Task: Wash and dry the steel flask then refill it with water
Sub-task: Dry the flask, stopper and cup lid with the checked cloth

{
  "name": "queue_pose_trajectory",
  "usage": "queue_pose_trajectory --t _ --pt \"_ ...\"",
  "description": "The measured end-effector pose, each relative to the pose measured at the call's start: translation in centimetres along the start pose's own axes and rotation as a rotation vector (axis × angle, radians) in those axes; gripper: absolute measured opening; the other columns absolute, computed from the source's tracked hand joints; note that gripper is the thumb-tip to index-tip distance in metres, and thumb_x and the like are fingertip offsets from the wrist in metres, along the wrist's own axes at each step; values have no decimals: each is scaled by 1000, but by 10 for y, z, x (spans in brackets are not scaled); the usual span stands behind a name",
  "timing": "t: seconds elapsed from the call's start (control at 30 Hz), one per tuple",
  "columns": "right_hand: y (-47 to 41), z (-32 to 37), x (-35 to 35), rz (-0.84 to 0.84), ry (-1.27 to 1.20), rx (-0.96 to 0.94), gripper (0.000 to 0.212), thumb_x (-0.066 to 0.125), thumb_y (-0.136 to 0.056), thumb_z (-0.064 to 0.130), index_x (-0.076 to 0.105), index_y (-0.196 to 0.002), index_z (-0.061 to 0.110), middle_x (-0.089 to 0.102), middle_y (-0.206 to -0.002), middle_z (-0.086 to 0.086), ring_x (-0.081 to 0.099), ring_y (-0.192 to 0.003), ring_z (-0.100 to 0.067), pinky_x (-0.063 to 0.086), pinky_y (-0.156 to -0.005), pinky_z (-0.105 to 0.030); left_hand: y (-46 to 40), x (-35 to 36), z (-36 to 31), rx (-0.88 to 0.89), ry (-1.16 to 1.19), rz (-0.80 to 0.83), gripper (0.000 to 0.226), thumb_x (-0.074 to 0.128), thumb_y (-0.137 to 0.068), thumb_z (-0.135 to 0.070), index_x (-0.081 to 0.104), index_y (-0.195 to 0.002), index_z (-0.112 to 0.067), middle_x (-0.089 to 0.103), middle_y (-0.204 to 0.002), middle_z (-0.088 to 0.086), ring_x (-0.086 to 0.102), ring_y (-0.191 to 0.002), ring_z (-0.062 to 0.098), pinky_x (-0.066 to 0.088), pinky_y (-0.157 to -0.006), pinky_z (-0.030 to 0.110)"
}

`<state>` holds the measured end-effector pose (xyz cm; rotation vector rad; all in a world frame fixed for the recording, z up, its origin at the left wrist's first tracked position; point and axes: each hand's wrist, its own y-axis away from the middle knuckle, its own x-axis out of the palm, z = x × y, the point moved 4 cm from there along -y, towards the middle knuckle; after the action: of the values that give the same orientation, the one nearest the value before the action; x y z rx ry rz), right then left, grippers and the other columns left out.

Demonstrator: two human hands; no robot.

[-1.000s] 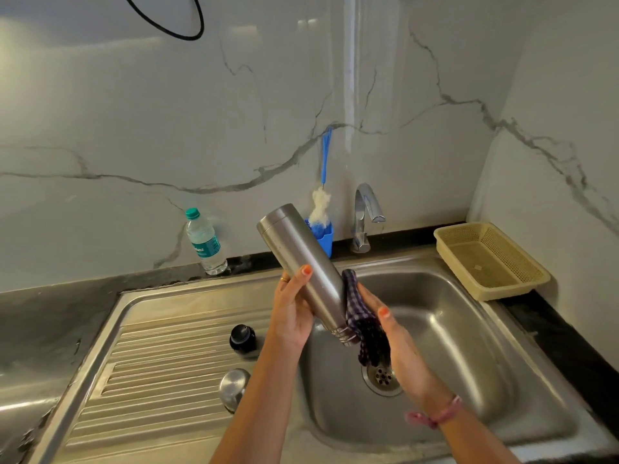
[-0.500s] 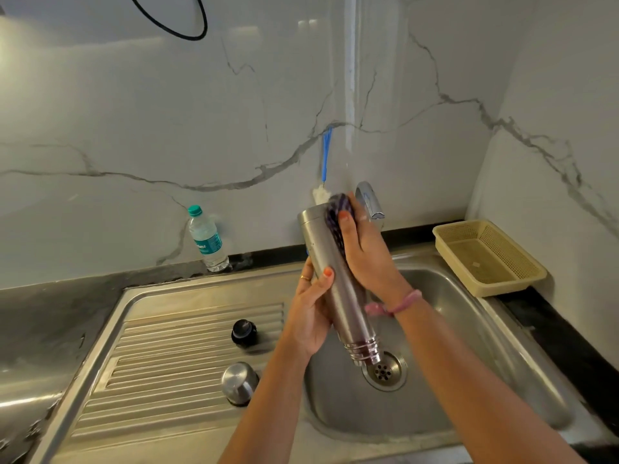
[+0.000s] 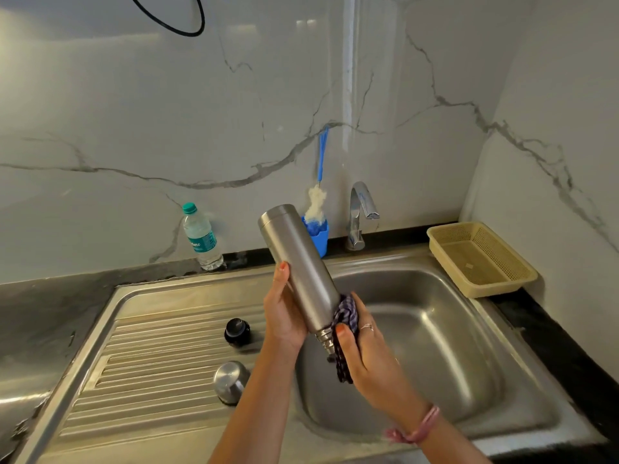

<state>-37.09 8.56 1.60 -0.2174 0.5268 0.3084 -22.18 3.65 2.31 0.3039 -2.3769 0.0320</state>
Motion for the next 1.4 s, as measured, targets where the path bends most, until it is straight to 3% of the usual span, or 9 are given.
queue_pose_trajectory --t 0.1,0.17,0.27,0.47,0.7,0.83,0.97,1.13,1.4 --pt "-1 3 -7 -48 -1 35 68 29 -96 55 10 -153 23 28 -146 15 24 -131 6 11 -103 1 0 7 1 -14 -6 2 56 59 -80 -44 58 -126 -12 67 -100 11 65 -91 24 54 -80 39" --pt "-1 9 -13 -57 -1 19 67 28 -95 52 8 -153 26 25 -142 20 21 -128 10 9 -97 7 -2 10 4 -22 -55 -18 64 60 -78 -53 57 -127 -13 67 -101 12 65 -93 26 54 -80 40" --pt "-1 19 -16 -33 14 5 67 28 -95 51 4 -153 28 22 -135 22 25 -124 8 19 -102 -6 -1 14 11 -76 -154 -39 86 69 -66 -70 55 -129 -12 68 -105 15 67 -95 27 55 -83 42" --pt "-42 45 -27 -234 -20 -43 62 32 -99 50 15 -153 26 42 -139 0 48 -124 -17 43 -104 -36 9 21 23 -60 -282 111 95 82 -62 -63 56 -132 -4 63 -121 30 63 -103 41 48 -97 56" --pt "-111 86 -56 -244 24 -153 62 26 -93 63 35 -142 26 57 -120 -3 58 -108 -18 51 -93 -44 13 28 28 -119 -321 41 102 85 -50 -67 51 -129 -13 66 -116 21 65 -99 35 56 -90 49" --pt "-67 55 -33 -207 55 -100 62 30 -94 55 30 -148 24 53 -130 -2 52 -117 -16 45 -101 -36 2 26 19 -101 -204 24 89 74 -66 -64 53 -136 -13 65 -125 22 65 -110 36 56 -89 45" --pt "-12 15 -17 -93 52 -30 67 41 -92 55 22 -151 29 46 -133 14 43 -120 0 37 -102 -22 -6 11 11 -80 -156 -105 84 65 -64 -68 58 -124 -10 71 -99 15 69 -90 26 56 -79 40" --pt "-7 -7 -16 -80 -49 55 88 67 -68 58 26 -144 44 57 -127 19 56 -113 3 50 -96 -27 -4 17 11 -57 -158 -76 69 53 -74 -68 62 -112 -12 71 -83 8 68 -77 20 56 -66 33" --pt "-19 -10 -40 -85 282 -61 97 71 -74 45 13 -150 37 39 -129 18 34 -110 7 23 -98 -7 -17 22 -13 -46 -165 -99 91 42 -79 -83 56 -135 -13 67 -123 16 62 -118 29 52 -94 40"
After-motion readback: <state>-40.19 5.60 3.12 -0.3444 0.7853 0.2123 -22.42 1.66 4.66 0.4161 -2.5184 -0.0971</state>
